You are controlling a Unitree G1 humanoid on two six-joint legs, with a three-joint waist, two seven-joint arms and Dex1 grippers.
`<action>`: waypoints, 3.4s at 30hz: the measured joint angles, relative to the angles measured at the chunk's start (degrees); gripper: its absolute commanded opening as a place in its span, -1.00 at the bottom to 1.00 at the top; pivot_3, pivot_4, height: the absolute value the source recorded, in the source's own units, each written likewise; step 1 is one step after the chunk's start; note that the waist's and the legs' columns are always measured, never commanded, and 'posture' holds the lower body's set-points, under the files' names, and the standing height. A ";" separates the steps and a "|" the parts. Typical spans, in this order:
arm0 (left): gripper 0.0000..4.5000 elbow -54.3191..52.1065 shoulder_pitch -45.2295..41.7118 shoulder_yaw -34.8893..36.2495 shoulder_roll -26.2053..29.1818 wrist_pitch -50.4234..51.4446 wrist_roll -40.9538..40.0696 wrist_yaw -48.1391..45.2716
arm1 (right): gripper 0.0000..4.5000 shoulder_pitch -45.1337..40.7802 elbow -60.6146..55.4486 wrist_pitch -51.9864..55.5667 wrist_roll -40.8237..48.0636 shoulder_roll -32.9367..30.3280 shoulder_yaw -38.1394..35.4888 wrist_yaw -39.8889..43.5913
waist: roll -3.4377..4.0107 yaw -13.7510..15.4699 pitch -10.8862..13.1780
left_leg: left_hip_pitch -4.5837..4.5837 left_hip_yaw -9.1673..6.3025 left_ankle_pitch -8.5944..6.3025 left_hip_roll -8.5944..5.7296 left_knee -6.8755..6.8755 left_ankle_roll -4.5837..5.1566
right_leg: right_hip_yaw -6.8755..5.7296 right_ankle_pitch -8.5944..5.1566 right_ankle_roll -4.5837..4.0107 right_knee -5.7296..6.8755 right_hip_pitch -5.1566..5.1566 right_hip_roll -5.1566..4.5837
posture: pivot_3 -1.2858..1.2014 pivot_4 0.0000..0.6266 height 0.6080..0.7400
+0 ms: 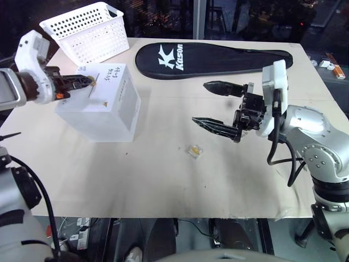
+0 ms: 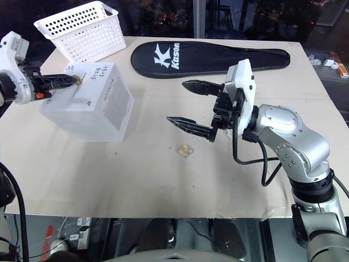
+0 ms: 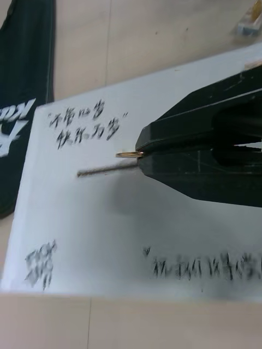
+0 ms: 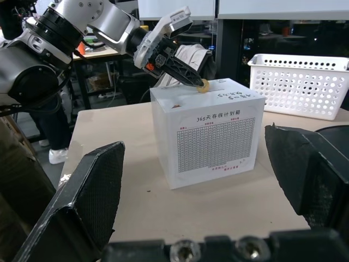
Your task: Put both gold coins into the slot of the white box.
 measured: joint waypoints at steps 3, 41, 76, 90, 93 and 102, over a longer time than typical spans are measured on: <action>-1.00 0.01 -0.71 -0.85 -0.18 0.18 0.86 -0.03 | 0.98 0.00 -0.25 0.19 -0.01 0.00 -0.01 -0.19 | 0.00 -0.07 0.00 | 0.04 0.01 0.00 0.00 0.01 0.01 | 0.01 0.00 0.00 0.07 0.00 0.00 | 0.03 -0.52 1.00; 0.88 -52.10 49.53 7.24 -5.51 -33.48 -8.50 -37.87 | 0.39 9.00 2.75 19.45 -14.16 5.38 13.88 -13.47 | 0.10 0.41 -0.05 | -0.54 -0.50 0.03 -0.11 0.20 -0.02 | -0.35 0.01 -0.02 0.07 -0.31 -0.13 | 0.03 -0.52 1.00; 0.88 -47.08 55.56 5.44 -4.30 -45.27 -1.91 -40.59 | -0.98 7.23 5.76 24.62 -14.35 6.64 13.36 -9.34 | 0.14 0.02 -0.03 | -0.56 -0.58 0.03 -0.11 0.20 -0.01 | -0.41 0.01 -0.02 0.07 -0.30 -0.10 | 0.03 -0.52 1.00; 0.88 -46.92 52.87 3.11 -5.24 -45.75 -2.08 -38.74 | -0.98 7.29 5.87 25.19 -12.91 7.15 10.86 -9.13 | 0.13 0.05 -0.03 | -0.57 -0.59 0.03 -0.11 0.21 -0.01 | -0.43 0.01 -0.02 0.08 -0.30 -0.10 | 0.03 -0.52 1.00; 0.88 -46.23 50.61 2.65 -6.27 -43.85 -3.75 -36.71 | -0.98 7.28 5.74 25.79 -10.31 7.20 6.49 -8.57 | 0.13 0.08 -0.03 | -0.56 -0.60 0.03 -0.11 0.21 -0.01 | -0.46 0.01 -0.01 0.08 -0.26 -0.10 | 0.03 -0.52 1.00; -0.10 -42.25 40.25 -0.53 -10.64 -33.16 -15.07 -30.09 | -1.00 6.61 0.80 27.93 2.22 8.17 -2.42 -5.37 | 0.13 -0.08 -0.03 | -0.54 -0.81 0.03 -0.11 0.24 -0.01 | -0.47 0.02 0.00 0.08 -0.20 -0.11 | 0.03 -0.52 1.00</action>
